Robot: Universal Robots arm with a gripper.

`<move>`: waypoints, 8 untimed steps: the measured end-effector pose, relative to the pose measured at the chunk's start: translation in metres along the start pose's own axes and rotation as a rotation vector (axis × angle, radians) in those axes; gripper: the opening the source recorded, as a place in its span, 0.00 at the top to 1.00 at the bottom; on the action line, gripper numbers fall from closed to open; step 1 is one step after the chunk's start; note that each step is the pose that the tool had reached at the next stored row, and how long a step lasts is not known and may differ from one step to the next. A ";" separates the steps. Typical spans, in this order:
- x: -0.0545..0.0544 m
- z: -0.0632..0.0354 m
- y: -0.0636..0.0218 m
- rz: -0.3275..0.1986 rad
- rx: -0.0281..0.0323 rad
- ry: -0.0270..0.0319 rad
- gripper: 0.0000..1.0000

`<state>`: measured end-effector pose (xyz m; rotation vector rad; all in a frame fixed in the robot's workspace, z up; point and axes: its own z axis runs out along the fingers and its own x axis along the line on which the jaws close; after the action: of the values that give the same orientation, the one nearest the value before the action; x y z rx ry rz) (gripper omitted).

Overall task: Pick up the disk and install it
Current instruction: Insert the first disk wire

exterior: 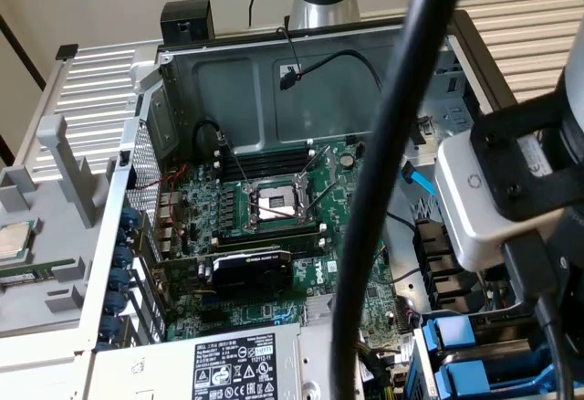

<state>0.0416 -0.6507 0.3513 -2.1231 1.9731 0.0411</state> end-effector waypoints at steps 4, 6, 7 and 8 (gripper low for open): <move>0.001 0.0035 -0.0013 -0.012 -0.0018 -0.0128 0.51; 0.002 0.0051 -0.0020 -0.017 -0.0021 -0.0212 0.51; 0.003 0.0058 -0.0023 -0.019 -0.0023 -0.0253 0.51; 0.003 0.0066 -0.0025 -0.021 -0.0025 -0.0296 0.53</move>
<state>0.0453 -0.6522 0.3447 -2.1321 1.9350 0.0709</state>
